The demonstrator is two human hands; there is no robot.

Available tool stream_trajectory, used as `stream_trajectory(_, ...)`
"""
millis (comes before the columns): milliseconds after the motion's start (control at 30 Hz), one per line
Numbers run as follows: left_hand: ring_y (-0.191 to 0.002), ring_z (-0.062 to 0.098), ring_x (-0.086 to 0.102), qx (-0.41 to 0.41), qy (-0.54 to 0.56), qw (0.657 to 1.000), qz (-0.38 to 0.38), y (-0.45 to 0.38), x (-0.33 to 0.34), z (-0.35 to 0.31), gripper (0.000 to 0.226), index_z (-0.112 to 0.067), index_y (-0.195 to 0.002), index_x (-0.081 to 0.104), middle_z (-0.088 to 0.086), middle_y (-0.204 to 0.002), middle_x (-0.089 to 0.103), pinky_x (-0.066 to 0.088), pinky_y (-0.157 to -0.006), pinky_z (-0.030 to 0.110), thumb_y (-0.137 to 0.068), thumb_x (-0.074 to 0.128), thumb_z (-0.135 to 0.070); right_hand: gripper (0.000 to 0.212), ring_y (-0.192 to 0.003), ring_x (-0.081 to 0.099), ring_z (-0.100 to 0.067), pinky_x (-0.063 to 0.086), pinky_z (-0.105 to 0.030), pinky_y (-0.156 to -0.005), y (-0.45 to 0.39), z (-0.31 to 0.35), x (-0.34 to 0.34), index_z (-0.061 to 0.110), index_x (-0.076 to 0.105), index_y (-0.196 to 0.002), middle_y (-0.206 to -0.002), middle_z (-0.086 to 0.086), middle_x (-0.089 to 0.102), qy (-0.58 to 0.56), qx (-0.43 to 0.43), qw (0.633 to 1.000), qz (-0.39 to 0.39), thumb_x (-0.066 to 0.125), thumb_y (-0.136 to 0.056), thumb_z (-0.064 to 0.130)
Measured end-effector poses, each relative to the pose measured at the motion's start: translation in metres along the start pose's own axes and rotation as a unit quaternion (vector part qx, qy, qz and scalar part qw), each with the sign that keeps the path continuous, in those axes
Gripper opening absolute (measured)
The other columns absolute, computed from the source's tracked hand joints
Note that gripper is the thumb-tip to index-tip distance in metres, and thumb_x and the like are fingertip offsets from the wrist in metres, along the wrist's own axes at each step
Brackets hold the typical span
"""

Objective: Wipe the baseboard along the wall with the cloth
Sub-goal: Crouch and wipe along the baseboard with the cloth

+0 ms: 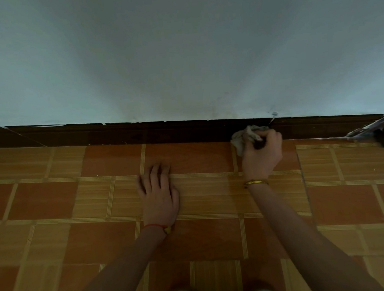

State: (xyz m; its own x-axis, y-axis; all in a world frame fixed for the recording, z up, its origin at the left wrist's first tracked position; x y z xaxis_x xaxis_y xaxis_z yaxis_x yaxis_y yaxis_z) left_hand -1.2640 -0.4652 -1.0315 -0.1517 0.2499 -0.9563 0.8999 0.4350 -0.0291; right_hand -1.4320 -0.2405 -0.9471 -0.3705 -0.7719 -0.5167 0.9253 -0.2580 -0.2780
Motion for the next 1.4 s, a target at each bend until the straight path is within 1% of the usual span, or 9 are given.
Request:
stream_trajectory(233, -0.137, 0.036, 0.040, 0.003, 0.001, 1.000, -0.012, 0.000, -0.001, -0.001, 0.054, -0.011, -0.143, 0.047, 0.014, -0.146, 0.046, 0.020, -0.116, 0.062, -0.095, 0.035, -0.032, 0.022, -0.080, 0.052, -0.007, 0.036, 0.002, -0.069, 0.033, 0.021, 0.052, 0.004, 0.059, -0.087, -0.096, -0.009, 0.057, -0.047, -0.032, 0.993, 0.100, 0.075, -0.073, 0.000)
stream_trajectory(367, -0.137, 0.035, 0.039, 0.005, 0.001, 1.000, -0.017, 0.000, -0.001, -0.001, 0.054, -0.012, -0.143, 0.047, 0.014, -0.146, 0.045, 0.020, -0.116, 0.062, -0.094, 0.036, -0.032, 0.032, -0.088, 0.056, -0.008, 0.042, -0.004, -0.072, 0.034, 0.018, 0.049, 0.009, 0.054, -0.100, -0.100, -0.004, 0.059, -0.088, 0.001, 0.991, 0.102, 0.075, -0.077, 0.007)
stream_trajectory(467, -0.136, 0.035, 0.039, 0.004, 0.003, 1.000, -0.017, 0.000, -0.001, -0.001, 0.054, -0.011, -0.144, 0.047, 0.015, -0.146, 0.045, 0.020, -0.117, 0.062, -0.094, 0.036, -0.031, 0.031, -0.089, 0.056, -0.008, 0.046, -0.011, -0.073, 0.033, 0.017, 0.039, 0.009, 0.051, -0.103, -0.098, -0.002, 0.058, -0.101, -0.024, 0.989, 0.104, 0.073, -0.081, 0.013)
stream_trajectory(600, -0.136, 0.036, 0.040, 0.005, 0.000, 1.000, -0.013, 0.000, -0.001, -0.003, 0.055, -0.012, -0.145, 0.046, 0.014, -0.146, 0.045, 0.020, -0.116, 0.062, -0.094, 0.035, -0.031, 0.023, -0.084, 0.055, -0.012, 0.039, -0.005, -0.071, 0.035, 0.019, 0.042, 0.004, 0.054, -0.096, -0.094, -0.007, 0.058, -0.085, -0.038, 0.992, 0.086, 0.071, -0.081, 0.006)
stream_trajectory(700, -0.136, 0.036, 0.040, 0.007, -0.003, 1.000, -0.018, 0.000, -0.001, -0.002, 0.055, -0.011, -0.144, 0.047, 0.015, -0.146, 0.046, 0.021, -0.116, 0.063, -0.094, 0.035, -0.031, 0.021, -0.079, 0.050, -0.005, 0.035, 0.000, -0.069, 0.034, 0.023, 0.047, 0.004, 0.055, -0.090, -0.091, -0.008, 0.057, -0.079, -0.029, 0.993, 0.083, 0.072, -0.078, 0.002)
stream_trajectory(933, -0.135, 0.037, 0.040, 0.004, -0.005, 1.000, -0.019, 0.000, 0.000, -0.002, 0.054, -0.011, -0.143, 0.047, 0.015, -0.145, 0.046, 0.022, -0.116, 0.063, -0.094, 0.035, -0.031, 0.020, -0.081, 0.053, -0.008, 0.044, -0.010, -0.070, 0.011, -0.020, 0.019, 0.009, 0.054, -0.086, -0.090, -0.003, 0.059, -0.059, 0.036, 0.997, 0.027, 0.072, -0.079, 0.004)
stream_trajectory(1067, -0.135, 0.037, 0.040, 0.001, -0.008, 1.000, -0.021, 0.001, 0.000, -0.003, 0.054, -0.010, -0.142, 0.048, 0.015, -0.145, 0.046, 0.022, -0.115, 0.063, -0.094, 0.035, -0.030, 0.023, -0.076, 0.049, -0.008, 0.036, -0.004, -0.066, 0.009, -0.027, 0.018, 0.007, 0.051, -0.082, -0.084, -0.004, 0.056, -0.017, -0.013, 0.998, 0.052, 0.071, -0.076, -0.002)
stream_trajectory(1200, -0.135, 0.037, 0.039, 0.001, 0.000, 1.000, -0.026, 0.001, 0.000, -0.003, 0.054, -0.010, -0.142, 0.048, 0.015, -0.145, 0.045, 0.021, -0.115, 0.064, -0.093, 0.036, -0.030, 0.028, -0.084, 0.056, -0.021, 0.048, -0.028, -0.070, 0.021, -0.019, 0.037, 0.006, 0.052, -0.082, -0.088, -0.009, 0.059, 0.019, -0.057, 0.990, 0.126, 0.074, -0.070, -0.006)
stream_trajectory(1400, -0.133, 0.038, 0.040, -0.012, 0.015, 0.999, -0.039, -0.001, -0.002, -0.004, 0.054, -0.011, -0.138, 0.051, 0.015, -0.142, 0.048, 0.022, -0.114, 0.064, -0.088, 0.038, -0.028, 0.024, -0.085, 0.053, -0.022, 0.047, -0.033, -0.066, -0.001, -0.042, 0.006, 0.007, 0.051, -0.089, -0.087, -0.006, 0.055, 0.063, -0.053, 0.988, 0.128, 0.068, -0.077, -0.004)
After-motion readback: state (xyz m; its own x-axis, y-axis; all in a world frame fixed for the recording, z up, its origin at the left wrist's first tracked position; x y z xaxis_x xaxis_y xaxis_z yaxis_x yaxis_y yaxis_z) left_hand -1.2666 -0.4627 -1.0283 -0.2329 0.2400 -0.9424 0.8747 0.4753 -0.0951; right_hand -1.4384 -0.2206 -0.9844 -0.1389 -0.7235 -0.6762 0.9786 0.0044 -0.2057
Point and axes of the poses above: each hand's wrist, its own y-axis away from the middle knuckle, its own x-axis out of the palm, z = x × y, the point moved 7 cm from there along -y, towards the middle knuckle
